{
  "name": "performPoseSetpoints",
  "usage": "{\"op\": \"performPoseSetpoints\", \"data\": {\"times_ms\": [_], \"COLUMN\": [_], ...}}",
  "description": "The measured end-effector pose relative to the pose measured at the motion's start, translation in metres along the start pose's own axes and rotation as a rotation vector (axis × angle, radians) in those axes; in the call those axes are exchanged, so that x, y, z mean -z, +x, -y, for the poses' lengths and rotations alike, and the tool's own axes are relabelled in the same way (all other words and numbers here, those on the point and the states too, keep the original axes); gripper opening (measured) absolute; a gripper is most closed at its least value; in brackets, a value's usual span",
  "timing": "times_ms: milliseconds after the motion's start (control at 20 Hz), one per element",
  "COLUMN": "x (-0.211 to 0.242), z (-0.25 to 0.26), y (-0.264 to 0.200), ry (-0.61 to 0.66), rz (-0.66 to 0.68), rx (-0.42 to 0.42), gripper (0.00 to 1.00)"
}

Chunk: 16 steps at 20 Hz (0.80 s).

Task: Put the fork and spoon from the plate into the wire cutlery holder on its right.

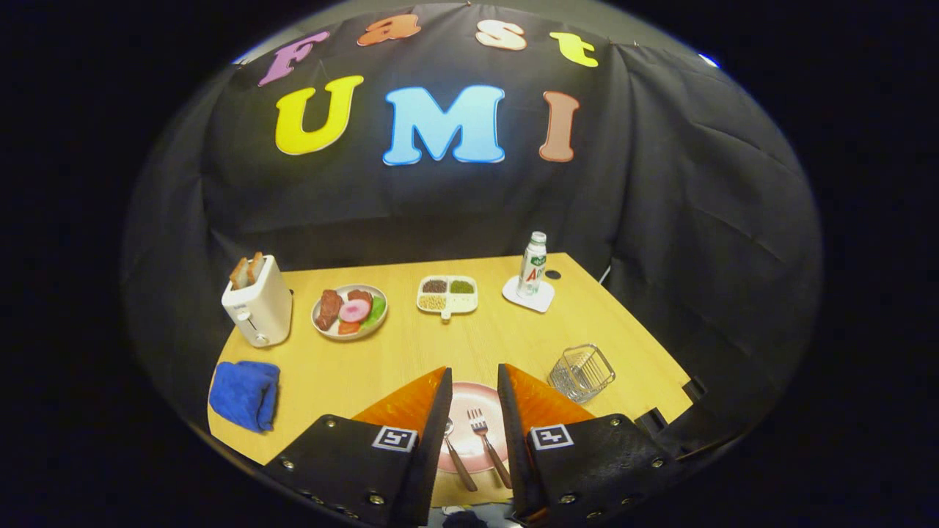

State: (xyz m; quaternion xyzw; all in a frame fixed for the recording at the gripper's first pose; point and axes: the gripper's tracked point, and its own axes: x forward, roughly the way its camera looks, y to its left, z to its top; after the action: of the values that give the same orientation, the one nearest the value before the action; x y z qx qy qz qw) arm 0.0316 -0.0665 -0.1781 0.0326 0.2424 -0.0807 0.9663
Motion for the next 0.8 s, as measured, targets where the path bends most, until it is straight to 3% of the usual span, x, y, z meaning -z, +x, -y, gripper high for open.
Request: {"op": "performPoseSetpoints", "data": {"times_ms": [300, 800], "x": [0.055, 0.147], "z": [0.014, 0.018], "y": [0.041, 0.091], "ry": [0.015, -0.112], "rz": [-0.21, -0.585], "rx": [0.047, 0.065], "gripper": [0.42, 0.42]}}
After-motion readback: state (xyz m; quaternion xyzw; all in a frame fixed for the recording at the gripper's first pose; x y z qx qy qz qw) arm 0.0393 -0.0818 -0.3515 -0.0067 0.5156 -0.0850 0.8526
